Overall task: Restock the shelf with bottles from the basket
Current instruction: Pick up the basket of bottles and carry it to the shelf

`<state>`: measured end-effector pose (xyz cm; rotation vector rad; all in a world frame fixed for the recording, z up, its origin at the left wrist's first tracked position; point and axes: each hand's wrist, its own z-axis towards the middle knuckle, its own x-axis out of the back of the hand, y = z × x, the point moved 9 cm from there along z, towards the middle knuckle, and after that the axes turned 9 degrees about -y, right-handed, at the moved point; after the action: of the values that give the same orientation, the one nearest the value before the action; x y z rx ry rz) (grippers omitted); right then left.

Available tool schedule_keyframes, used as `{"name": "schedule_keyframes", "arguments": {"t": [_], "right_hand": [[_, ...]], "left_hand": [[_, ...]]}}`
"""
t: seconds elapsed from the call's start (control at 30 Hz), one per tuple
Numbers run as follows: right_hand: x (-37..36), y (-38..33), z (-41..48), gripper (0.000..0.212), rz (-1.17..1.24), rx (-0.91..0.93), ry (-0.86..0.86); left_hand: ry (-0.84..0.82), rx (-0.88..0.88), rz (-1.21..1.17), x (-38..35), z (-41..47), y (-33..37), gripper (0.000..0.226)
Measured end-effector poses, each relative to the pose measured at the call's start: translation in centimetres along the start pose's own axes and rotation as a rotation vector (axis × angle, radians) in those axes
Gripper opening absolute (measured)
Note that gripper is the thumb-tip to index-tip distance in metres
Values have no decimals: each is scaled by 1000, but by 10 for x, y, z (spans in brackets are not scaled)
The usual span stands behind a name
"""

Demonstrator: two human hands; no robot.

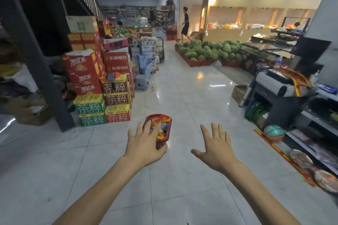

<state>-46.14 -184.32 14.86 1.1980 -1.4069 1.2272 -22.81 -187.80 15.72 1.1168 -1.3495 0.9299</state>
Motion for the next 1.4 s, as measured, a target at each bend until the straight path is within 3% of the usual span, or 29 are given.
{"name": "schedule_keyframes", "arguments": {"t": [0.37,0.97,1.4], "right_hand": [[21,25,209,96,-56,79,-3],[43,120,553,95,-100,14,-65],[29,183,810,95,-133,226,-177]], "left_hand": [[27,28,15,18,207,-9,90],[-37,4,-35,7,571,-21,92],[-127,198,20,-19,784,-9,92]]}}
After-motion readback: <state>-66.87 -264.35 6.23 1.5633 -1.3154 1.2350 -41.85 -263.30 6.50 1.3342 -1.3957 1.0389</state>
